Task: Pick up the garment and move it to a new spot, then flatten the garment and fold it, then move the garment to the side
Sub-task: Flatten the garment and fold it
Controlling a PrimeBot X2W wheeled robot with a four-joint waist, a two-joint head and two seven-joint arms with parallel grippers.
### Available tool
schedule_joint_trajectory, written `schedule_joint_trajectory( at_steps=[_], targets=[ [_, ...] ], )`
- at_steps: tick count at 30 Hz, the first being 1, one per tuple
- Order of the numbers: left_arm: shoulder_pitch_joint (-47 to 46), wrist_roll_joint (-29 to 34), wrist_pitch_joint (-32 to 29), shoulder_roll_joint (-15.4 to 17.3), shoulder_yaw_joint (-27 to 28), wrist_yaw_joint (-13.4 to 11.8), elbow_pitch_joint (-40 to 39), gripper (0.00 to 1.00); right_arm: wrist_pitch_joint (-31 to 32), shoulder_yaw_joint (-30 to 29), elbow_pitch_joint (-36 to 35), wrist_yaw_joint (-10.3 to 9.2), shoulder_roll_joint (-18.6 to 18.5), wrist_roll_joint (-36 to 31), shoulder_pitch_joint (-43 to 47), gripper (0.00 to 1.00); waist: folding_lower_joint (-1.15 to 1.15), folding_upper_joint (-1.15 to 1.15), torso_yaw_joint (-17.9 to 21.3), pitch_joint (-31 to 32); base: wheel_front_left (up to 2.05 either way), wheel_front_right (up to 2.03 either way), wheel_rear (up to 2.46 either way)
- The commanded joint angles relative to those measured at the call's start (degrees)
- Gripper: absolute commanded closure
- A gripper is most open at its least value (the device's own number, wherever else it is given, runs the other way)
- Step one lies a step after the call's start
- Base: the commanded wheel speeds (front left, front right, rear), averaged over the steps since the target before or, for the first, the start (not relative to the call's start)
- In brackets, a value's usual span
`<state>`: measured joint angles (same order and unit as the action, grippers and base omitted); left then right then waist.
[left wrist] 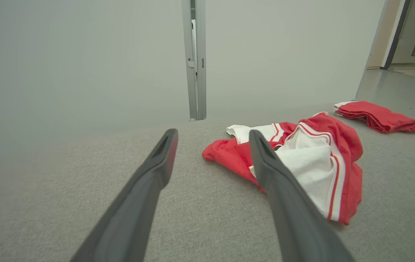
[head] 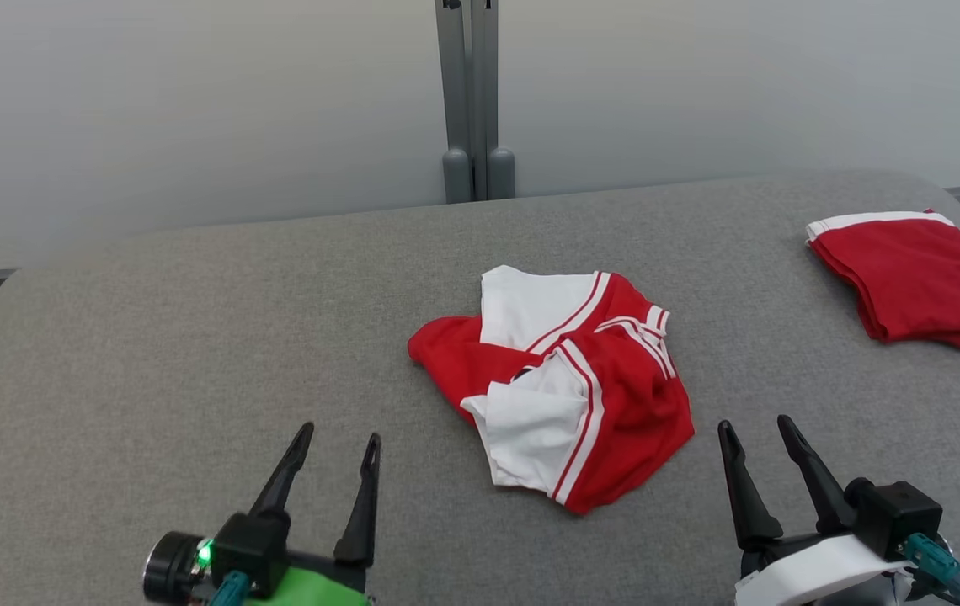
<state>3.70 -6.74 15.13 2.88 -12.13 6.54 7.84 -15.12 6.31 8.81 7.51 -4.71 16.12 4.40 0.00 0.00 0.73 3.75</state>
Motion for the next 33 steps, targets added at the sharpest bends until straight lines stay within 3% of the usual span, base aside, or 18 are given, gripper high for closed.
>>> schedule_joint_trajectory(
  at_steps=[1,10,20,25,33],
  targets=[
    [-2.9,0.7,0.0,0.1,-1.1,0.4,1.6,0.0,0.0,-0.1,-0.4,-0.04,-0.5,0.3,-0.8,0.0,0.0,0.0,0.5,-1.9,0.0,0.0,0.0],
    [-22.4,0.2,-1.7,0.2,-14.9,0.9,14.4,0.0,0.0,0.3,-0.8,-0.04,-1.9,0.3,-2.9,0.0,0.0,0.0,3.5,-6.5,0.0,0.0,0.0],
    [-48.5,-7.9,-12.8,0.1,-32.4,0.9,24.6,0.0,0.0,0.5,-1.5,-0.04,-2.2,0.1,-6.9,0.0,0.0,0.0,7.7,-13.6,0.0,0.0,0.0],
    [-54.6,-12.6,-18.3,0.1,-39.0,0.9,29.2,0.0,0.0,1.3,-1.6,-0.04,-1.8,0.3,-8.8,0.0,0.0,0.0,9.5,-15.7,0.0,0.0,0.0],
    [-59.7,-17.7,-18.3,0.1,-45.4,0.8,35.5,0.0,0.0,1.4,-1.8,-0.04,-0.9,0.3,-10.6,0.0,0.0,0.0,10.5,-18.3,0.0,0.0,0.0]
  ],
)
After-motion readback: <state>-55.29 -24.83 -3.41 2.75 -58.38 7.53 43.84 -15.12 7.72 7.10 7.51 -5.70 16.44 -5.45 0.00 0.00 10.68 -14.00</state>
